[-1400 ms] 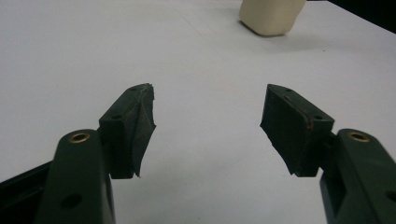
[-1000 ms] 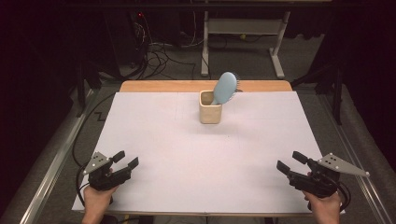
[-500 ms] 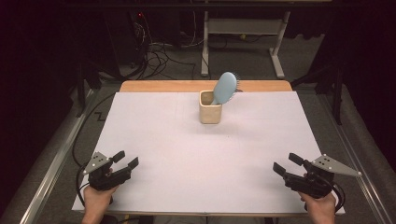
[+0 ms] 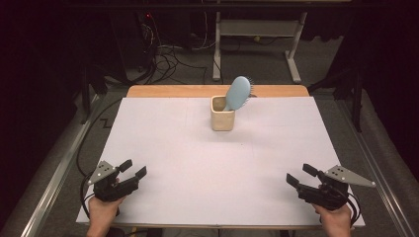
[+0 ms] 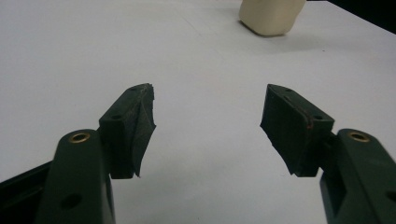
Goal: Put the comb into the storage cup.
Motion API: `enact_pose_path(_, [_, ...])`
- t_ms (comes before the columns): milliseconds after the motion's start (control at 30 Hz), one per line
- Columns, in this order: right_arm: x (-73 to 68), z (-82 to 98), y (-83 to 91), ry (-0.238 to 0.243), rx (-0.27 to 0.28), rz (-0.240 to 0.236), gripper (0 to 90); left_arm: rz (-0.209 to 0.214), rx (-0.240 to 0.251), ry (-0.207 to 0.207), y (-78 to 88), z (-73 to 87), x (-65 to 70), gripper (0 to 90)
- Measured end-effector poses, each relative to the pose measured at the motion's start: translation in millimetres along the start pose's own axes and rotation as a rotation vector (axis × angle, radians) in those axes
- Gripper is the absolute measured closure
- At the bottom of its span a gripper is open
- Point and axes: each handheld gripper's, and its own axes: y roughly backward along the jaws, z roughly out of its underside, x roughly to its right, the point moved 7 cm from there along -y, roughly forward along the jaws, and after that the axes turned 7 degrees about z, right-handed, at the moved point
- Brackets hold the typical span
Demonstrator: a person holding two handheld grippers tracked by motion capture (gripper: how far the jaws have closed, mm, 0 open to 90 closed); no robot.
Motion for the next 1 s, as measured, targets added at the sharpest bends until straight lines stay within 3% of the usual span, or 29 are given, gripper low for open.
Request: enact_pose_path(1000, [5.5,9.3,-7.2,-0.014,-0.017,0.016,24.9,0.001,-0.001,-0.001,0.1,0.1,0.1,34.9])
